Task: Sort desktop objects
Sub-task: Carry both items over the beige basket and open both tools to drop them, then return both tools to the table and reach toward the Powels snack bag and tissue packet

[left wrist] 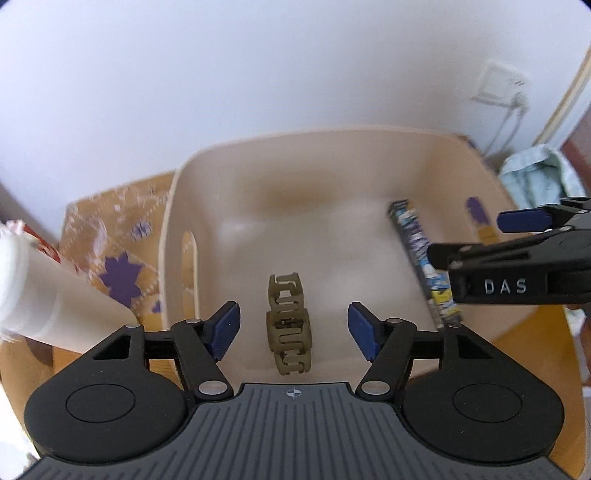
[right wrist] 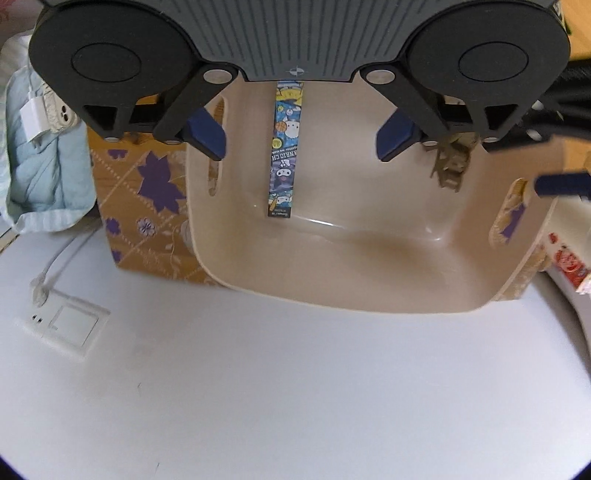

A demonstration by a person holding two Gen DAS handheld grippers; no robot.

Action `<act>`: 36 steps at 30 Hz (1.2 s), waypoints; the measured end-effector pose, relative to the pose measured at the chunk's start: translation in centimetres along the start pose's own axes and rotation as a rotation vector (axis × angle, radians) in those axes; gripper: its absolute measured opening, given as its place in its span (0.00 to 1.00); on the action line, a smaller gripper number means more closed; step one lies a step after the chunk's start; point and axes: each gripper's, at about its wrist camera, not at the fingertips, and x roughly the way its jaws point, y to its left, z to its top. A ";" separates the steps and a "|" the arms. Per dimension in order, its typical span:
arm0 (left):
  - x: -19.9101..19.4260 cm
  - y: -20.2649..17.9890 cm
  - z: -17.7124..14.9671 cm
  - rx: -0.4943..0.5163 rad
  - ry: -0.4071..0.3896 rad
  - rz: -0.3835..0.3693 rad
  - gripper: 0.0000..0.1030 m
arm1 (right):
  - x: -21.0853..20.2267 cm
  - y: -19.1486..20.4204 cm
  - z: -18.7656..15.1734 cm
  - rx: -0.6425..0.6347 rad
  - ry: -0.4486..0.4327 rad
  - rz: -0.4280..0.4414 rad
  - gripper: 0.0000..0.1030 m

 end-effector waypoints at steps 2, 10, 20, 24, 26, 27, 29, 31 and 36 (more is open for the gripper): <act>-1.5 0.3 0.4 0.024 -0.026 -0.002 0.71 | -1.5 -0.3 -0.8 0.014 -0.013 0.020 0.97; -6.8 2.8 -2.3 -0.022 -0.069 0.030 0.72 | -5.3 -2.0 -4.3 0.068 -0.023 0.021 1.00; -8.3 3.4 -11.7 -0.058 -0.005 0.069 0.74 | -5.5 -3.1 -11.8 0.131 0.093 -0.018 1.00; -8.1 3.5 -15.6 -0.069 0.044 0.063 0.74 | -5.0 -3.5 -14.9 0.183 0.146 -0.019 1.00; -8.0 3.6 -16.8 -0.062 0.070 0.061 0.74 | -4.7 -3.7 -16.4 0.213 0.165 -0.017 1.00; -7.8 3.6 -17.5 -0.051 0.079 0.072 0.74 | -4.6 -3.7 -17.1 0.225 0.178 -0.019 1.00; -7.6 3.7 -18.2 -0.038 0.097 0.083 0.74 | -4.3 -3.8 -17.9 0.242 0.195 -0.023 1.00; -7.5 3.9 -18.9 -0.034 0.117 0.075 0.74 | -4.2 -4.0 -18.7 0.261 0.210 -0.022 1.00; -7.1 3.7 -20.1 -0.046 0.141 0.070 0.74 | -3.6 -3.7 -19.0 0.271 0.226 -0.025 1.00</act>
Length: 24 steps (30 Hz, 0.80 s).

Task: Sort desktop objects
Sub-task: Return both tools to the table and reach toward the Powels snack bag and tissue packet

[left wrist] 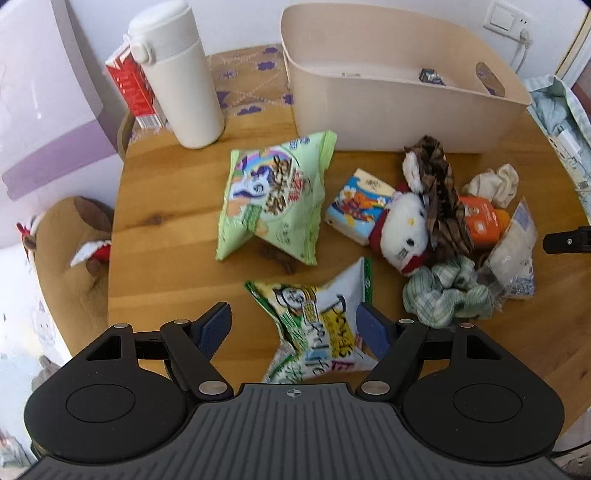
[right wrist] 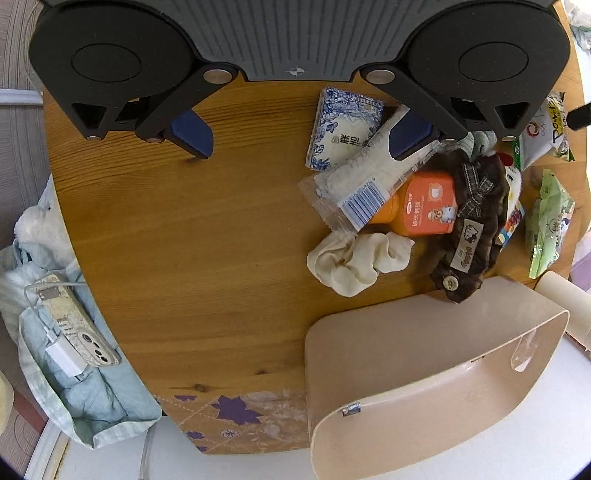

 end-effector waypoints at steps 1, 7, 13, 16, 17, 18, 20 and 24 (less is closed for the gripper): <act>0.1 -0.1 -0.2 -0.008 0.004 -0.002 0.74 | 0.1 0.2 0.0 0.001 -0.001 -0.001 1.00; 1.1 -0.7 -1.3 -0.048 -0.001 0.017 0.74 | 1.5 1.7 0.4 0.012 0.022 -0.002 1.00; 2.8 -0.6 -1.5 -0.101 0.027 0.037 0.75 | 3.2 3.0 0.7 0.013 0.044 -0.038 1.00; 3.4 0.1 -1.3 -0.151 0.030 0.009 0.79 | 4.0 3.0 1.0 0.044 0.068 -0.046 1.00; 3.7 0.4 -1.2 -0.177 0.034 -0.012 0.80 | 4.3 3.1 1.0 0.048 0.076 -0.050 1.00; 4.0 0.7 -1.1 -0.204 0.041 -0.035 0.80 | 4.6 3.1 1.0 0.046 0.083 -0.055 1.00; 4.7 1.2 -1.0 -0.258 0.064 -0.080 0.80 | 5.0 3.4 1.0 0.034 0.086 -0.060 0.99; 6.3 1.5 -0.9 -0.319 0.119 -0.099 0.80 | 5.5 3.6 1.1 0.020 0.083 -0.068 0.90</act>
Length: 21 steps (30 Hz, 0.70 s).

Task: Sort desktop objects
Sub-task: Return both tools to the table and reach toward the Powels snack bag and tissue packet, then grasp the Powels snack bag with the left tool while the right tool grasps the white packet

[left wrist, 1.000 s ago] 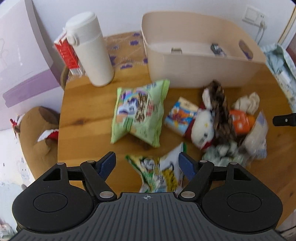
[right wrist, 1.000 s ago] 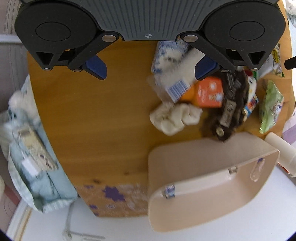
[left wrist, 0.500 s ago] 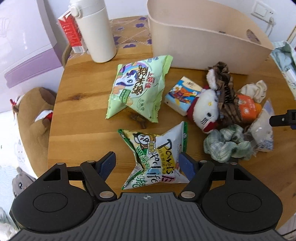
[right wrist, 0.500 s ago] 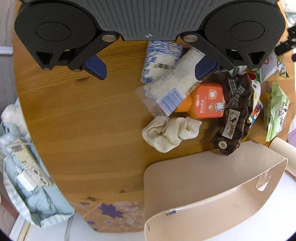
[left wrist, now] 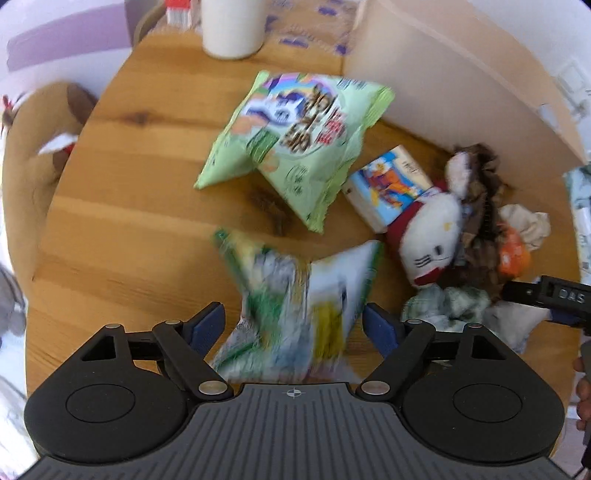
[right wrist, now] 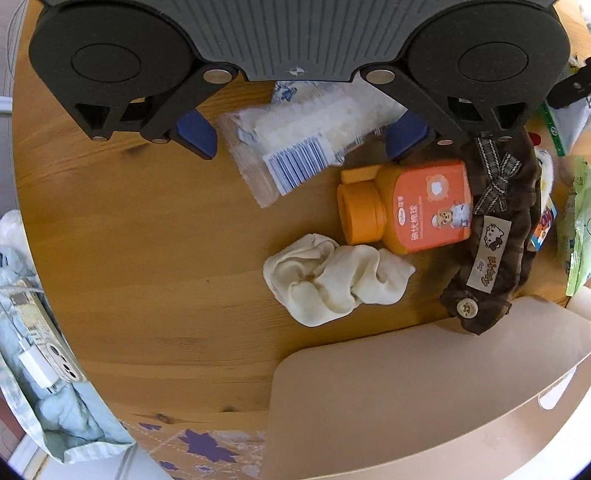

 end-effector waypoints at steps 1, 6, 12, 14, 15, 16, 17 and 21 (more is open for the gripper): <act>0.3 -0.1 0.0 0.004 0.005 0.006 0.80 | 0.0 -0.1 0.0 0.002 -0.002 0.006 0.88; 1.5 -1.0 0.0 0.064 0.018 0.036 0.80 | -0.1 -0.9 -0.2 0.006 0.004 0.024 0.66; 1.3 -1.7 -0.3 0.100 -0.016 0.061 0.72 | -0.8 -2.5 -0.7 0.046 -0.013 0.065 0.51; 1.2 -1.7 -0.3 0.092 -0.019 0.061 0.70 | -1.1 -2.7 -0.8 0.054 -0.023 0.075 0.47; 1.1 -1.6 -0.4 0.083 -0.020 0.059 0.70 | -1.3 -2.7 -1.0 0.060 -0.031 0.084 0.44; 1.1 -1.6 -0.4 0.079 -0.019 0.056 0.70 | -1.5 -2.8 -1.1 0.062 -0.038 0.093 0.43; 1.0 -1.6 -0.4 0.093 -0.015 0.048 0.70 | -1.7 -2.9 -1.2 0.067 -0.049 0.103 0.41; 0.9 -1.6 -0.7 0.082 -0.010 0.040 0.69 | -2.5 -3.5 -1.8 0.082 -0.085 0.132 0.38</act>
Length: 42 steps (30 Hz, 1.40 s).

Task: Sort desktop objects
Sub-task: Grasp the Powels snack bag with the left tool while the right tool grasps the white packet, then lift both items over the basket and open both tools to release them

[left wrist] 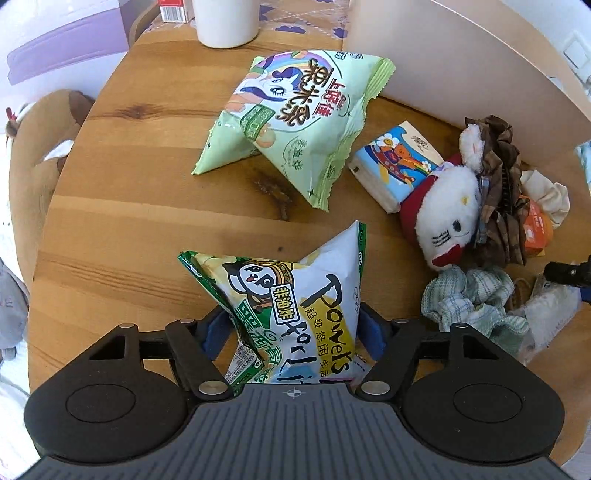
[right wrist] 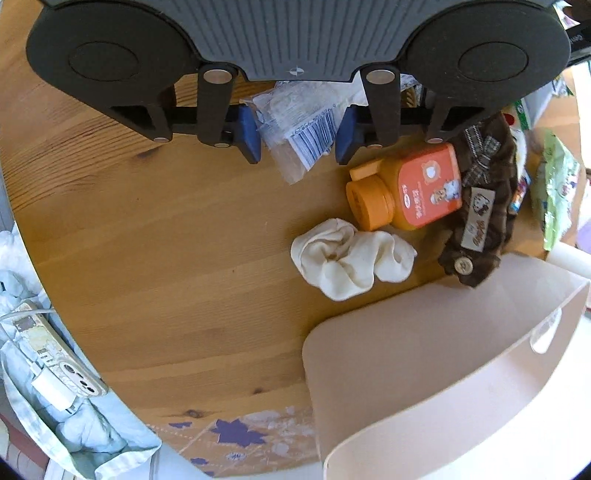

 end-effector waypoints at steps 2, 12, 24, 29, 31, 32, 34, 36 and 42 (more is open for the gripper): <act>-0.1 0.0 -0.2 -0.002 0.001 -0.003 0.69 | -0.4 -0.5 -0.1 0.011 -0.016 0.017 0.36; -0.6 -0.9 -0.3 0.006 -0.002 -0.018 0.69 | -2.2 -1.5 1.1 0.000 -0.122 0.057 0.32; -1.2 -1.7 0.4 0.010 -0.012 -0.028 0.68 | -3.2 -1.0 1.1 -0.018 -0.163 0.092 0.10; -1.0 -1.9 0.8 0.005 -0.006 -0.027 0.68 | -2.9 -2.0 1.0 0.050 -0.143 0.128 0.08; -1.0 -2.0 1.0 0.000 -0.002 -0.028 0.68 | -3.1 -2.4 1.1 0.081 -0.137 0.152 0.07; -0.9 -2.1 1.1 -0.001 0.001 -0.029 0.68 | -3.2 -2.6 1.1 0.101 -0.133 0.166 0.07; -0.9 -2.2 1.3 -0.002 0.004 -0.032 0.68 | -3.7 -2.9 1.2 0.139 -0.128 0.199 0.06; -0.9 -2.4 1.5 0.000 0.002 -0.034 0.68 | -4.5 -2.7 1.3 0.134 -0.140 0.220 0.06; -2.0 -3.3 2.6 0.019 -0.035 -0.036 0.68 | -7.3 -1.3 2.3 0.061 -0.195 0.244 0.05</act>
